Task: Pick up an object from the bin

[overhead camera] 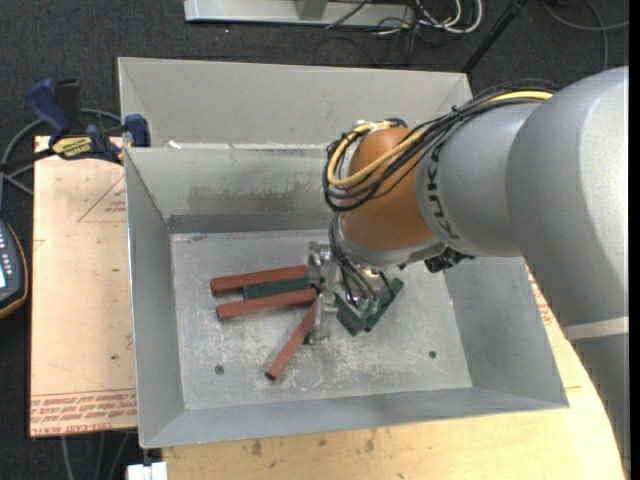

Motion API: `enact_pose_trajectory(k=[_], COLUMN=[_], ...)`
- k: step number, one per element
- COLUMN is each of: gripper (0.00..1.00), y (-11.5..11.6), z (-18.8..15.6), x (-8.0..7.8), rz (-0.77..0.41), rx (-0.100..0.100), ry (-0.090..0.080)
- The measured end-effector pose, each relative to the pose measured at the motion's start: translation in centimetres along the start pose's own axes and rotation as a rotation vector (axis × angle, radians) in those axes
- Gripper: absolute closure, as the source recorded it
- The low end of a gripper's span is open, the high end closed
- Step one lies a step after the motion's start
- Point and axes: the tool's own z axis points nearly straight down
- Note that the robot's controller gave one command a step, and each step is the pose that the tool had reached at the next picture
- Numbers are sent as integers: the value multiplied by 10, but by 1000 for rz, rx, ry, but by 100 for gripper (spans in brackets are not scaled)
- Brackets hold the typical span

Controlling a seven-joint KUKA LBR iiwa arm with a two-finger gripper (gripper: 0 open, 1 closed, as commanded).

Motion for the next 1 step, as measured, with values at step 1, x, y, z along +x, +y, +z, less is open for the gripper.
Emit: enact_pose_trajectory(k=[1], gripper=[100], y=[-1], z=[0], x=[0], rz=[2], rx=[1], ry=[1])
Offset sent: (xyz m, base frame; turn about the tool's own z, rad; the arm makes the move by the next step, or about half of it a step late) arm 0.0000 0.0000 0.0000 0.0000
